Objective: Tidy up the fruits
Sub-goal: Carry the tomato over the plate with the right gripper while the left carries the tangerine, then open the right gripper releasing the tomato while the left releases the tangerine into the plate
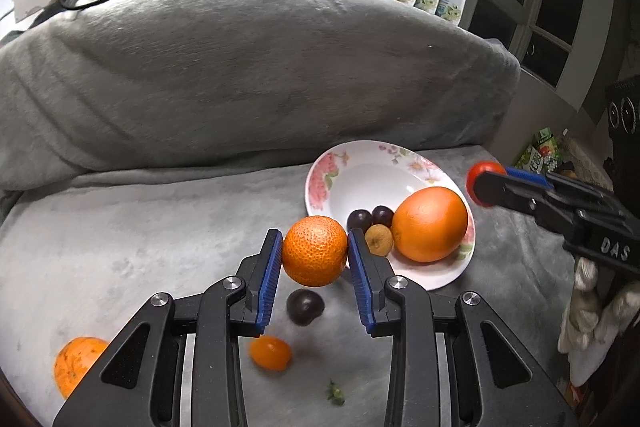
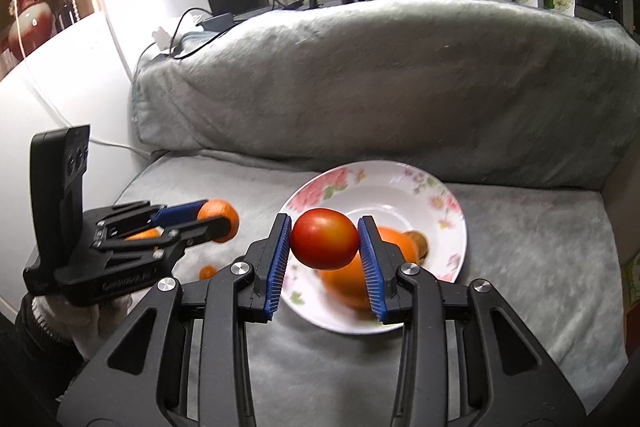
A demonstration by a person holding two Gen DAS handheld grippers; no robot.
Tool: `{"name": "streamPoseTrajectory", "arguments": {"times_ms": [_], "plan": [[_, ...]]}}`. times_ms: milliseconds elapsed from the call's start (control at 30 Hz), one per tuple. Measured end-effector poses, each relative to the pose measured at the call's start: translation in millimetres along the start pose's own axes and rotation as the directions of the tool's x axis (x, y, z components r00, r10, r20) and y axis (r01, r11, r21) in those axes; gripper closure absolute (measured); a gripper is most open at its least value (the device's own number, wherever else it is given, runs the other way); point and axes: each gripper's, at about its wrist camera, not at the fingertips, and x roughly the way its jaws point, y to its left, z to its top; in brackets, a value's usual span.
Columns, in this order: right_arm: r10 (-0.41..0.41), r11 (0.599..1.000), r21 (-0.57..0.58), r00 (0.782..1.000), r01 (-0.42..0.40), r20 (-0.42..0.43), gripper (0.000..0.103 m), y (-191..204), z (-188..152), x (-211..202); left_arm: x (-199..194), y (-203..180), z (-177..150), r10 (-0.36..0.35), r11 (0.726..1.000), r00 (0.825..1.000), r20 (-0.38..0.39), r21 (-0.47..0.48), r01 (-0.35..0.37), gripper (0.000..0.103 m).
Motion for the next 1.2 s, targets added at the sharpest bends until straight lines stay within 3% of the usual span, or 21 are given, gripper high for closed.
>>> {"name": "streamPoseTrajectory", "arguments": {"times_ms": [600, 1200], "plan": [[-0.038, 0.998, 0.05, 0.999, 0.04, -0.026, 0.067, -40, 20, 32, 17, -19, 9, -0.009, 0.999, 1.0, -0.016, 0.035, 0.01, 0.071], [-0.025, 0.993, 0.113, 0.995, 0.035, -0.091, 0.067, -63, 26, 68, 31, -27, 11, -0.024, 0.998, 0.998, -0.052, 0.05, 0.027, 0.071]]}}
